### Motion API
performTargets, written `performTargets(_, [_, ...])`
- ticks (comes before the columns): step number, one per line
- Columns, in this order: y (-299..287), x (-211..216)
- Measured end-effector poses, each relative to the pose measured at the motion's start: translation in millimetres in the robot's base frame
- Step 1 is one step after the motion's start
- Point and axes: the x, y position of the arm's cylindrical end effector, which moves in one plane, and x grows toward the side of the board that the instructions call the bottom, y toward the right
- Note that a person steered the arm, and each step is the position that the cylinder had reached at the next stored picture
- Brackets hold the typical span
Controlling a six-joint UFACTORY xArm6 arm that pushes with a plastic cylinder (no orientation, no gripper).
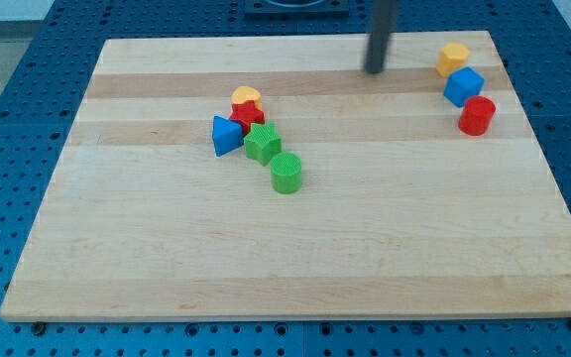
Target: Separate the heart from the red star
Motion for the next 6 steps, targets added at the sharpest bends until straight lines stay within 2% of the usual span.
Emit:
performTargets(1, [-7.8, 1.2])
performTargets(2, [-53.7, 4.5])
performTargets(3, [-74.1, 4.5])
performTargets(4, [-169.5, 5.4])
performTargets(5, [-173.6, 5.4])
performTargets(6, [-210.4, 14.6])
